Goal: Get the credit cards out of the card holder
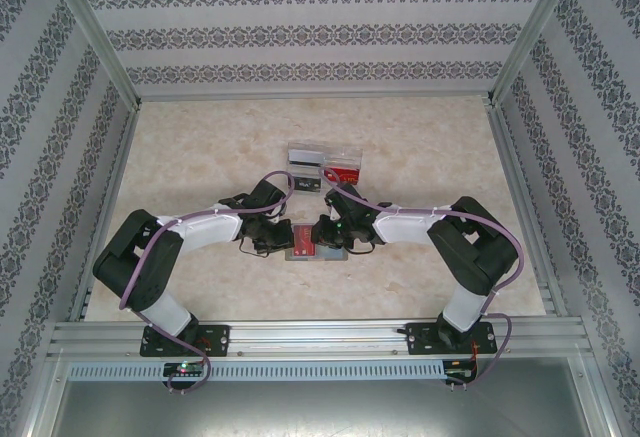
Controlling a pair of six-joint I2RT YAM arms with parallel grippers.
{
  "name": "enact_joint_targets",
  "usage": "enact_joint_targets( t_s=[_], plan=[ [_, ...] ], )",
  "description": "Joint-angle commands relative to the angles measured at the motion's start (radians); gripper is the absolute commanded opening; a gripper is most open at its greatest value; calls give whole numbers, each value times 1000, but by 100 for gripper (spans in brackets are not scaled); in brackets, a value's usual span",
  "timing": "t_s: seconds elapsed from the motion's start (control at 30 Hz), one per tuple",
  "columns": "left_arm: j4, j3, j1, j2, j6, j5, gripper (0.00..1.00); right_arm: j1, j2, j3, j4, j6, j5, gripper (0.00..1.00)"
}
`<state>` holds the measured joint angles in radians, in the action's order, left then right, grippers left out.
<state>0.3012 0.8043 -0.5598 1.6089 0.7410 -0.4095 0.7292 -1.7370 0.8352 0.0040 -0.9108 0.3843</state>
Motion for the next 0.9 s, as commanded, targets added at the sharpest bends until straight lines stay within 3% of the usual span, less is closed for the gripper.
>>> enact_joint_targets(
  t_s=[0.0,0.23,0.87],
  plan=[
    [11,15,-19,26,2,18,11,6,-19,20,3,13,23,14],
    [21,15,-19,28,1,29,10,-4,6,6,-15,20,13,0],
    [60,26,-19,11,-11,49,9,-50,69,-53,-9,45,32,2]
  ],
)
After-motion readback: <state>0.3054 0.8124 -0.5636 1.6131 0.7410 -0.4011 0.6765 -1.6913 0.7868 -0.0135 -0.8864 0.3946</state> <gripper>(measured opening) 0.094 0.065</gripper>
